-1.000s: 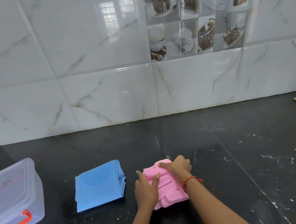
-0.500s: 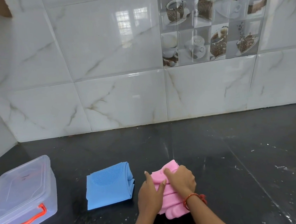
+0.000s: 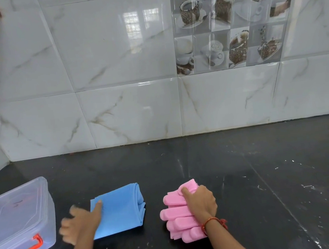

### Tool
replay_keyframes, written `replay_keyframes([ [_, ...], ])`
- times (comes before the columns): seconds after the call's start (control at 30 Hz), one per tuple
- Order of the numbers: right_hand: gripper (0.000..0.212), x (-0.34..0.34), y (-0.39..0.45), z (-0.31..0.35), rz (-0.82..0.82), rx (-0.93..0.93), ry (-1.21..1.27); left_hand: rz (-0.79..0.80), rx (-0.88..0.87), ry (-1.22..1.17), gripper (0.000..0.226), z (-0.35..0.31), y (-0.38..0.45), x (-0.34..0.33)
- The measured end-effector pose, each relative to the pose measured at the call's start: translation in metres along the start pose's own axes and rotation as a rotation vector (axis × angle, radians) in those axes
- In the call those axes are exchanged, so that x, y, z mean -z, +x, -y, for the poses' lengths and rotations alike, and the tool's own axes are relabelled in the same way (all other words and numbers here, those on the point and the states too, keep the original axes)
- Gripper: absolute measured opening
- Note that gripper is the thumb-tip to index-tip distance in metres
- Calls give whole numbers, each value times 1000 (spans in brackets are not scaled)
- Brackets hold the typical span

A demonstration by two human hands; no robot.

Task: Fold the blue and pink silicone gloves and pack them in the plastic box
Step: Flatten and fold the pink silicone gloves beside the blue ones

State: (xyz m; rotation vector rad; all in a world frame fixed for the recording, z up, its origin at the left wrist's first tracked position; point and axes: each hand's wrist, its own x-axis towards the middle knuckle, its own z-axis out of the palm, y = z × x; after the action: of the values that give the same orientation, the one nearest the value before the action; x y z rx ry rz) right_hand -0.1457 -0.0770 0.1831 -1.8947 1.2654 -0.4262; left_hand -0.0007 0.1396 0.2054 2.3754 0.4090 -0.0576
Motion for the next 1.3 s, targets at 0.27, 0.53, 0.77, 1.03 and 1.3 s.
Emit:
replay_keyframes([
  [0.27, 41, 7, 13, -7, 17, -41, 80, 365, -70, -203, 61, 17, 29, -22],
  [0.53, 43, 32, 35, -26, 15, -14, 109, 503, -199, -260, 49, -4, 6, -38],
  [0.77, 32, 63, 47, -33, 38, 147, 123, 734, -283, -330, 37, -27, -25, -63],
  [1.03, 28, 94, 38, -16, 138, 276, 290, 758, -215, -299, 36, -31, -15, -61],
  [1.3, 24, 79, 20, 72, 530, 508, 330, 967, -57, -447, 10, -19, -9, -38],
])
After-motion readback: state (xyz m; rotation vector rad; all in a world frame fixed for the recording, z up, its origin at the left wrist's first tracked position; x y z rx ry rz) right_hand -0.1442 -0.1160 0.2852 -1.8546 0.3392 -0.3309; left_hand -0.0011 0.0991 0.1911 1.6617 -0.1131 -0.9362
